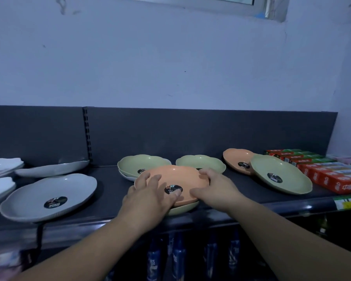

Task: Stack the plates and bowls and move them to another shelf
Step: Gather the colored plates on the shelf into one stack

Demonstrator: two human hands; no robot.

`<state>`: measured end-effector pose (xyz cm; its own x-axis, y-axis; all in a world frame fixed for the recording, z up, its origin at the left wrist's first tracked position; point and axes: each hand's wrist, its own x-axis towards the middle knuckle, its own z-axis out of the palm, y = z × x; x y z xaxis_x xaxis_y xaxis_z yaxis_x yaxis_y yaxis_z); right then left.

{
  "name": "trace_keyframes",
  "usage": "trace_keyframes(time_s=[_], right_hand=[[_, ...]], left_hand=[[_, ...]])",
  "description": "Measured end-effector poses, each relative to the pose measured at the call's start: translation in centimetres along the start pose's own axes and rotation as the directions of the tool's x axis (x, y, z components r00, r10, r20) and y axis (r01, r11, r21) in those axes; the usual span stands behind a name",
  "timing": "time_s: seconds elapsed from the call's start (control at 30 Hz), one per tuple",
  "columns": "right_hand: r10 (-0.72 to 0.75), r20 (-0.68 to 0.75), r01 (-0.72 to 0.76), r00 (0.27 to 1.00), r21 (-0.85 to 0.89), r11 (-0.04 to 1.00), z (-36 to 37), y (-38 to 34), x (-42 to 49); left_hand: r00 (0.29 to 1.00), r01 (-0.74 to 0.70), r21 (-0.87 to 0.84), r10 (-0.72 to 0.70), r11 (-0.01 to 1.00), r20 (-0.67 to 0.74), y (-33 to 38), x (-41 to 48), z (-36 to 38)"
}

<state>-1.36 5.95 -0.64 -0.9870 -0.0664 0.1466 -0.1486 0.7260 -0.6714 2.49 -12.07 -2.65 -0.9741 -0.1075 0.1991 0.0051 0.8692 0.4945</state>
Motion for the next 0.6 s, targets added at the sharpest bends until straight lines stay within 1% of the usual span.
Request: trace_keyframes(time_s=[0.17, 0.3, 0.47, 0.6], right_hand=[[-0.008, 0.026, 0.007, 1.000, 0.033, 0.999, 1.1, 0.3, 0.1], [0.006, 0.058, -0.008, 0.998, 0.027, 1.000, 1.4, 0.4, 0.0], [-0.006, 0.049, 0.005, 0.999, 0.027, 1.000, 1.3, 0.4, -0.1], [-0.028, 0.039, 0.029, 0.999, -0.038, 0.999, 1.0, -0.2, -0.3]], left_hand=[[1.000, -0.016, -0.013, 0.016, 1.000, -0.020, -0.6, 0.2, 0.1], [1.000, -0.005, -0.004, 0.005, 1.000, -0.013, -1.1, 0.4, 0.1], [1.000, -0.006, 0.077, 0.007, 0.997, -0.009, -1.4, 0.5, -0.1], [1.000, -0.008, 0.058, 0.008, 0.998, 0.006, -1.6, 1.1, -0.5]])
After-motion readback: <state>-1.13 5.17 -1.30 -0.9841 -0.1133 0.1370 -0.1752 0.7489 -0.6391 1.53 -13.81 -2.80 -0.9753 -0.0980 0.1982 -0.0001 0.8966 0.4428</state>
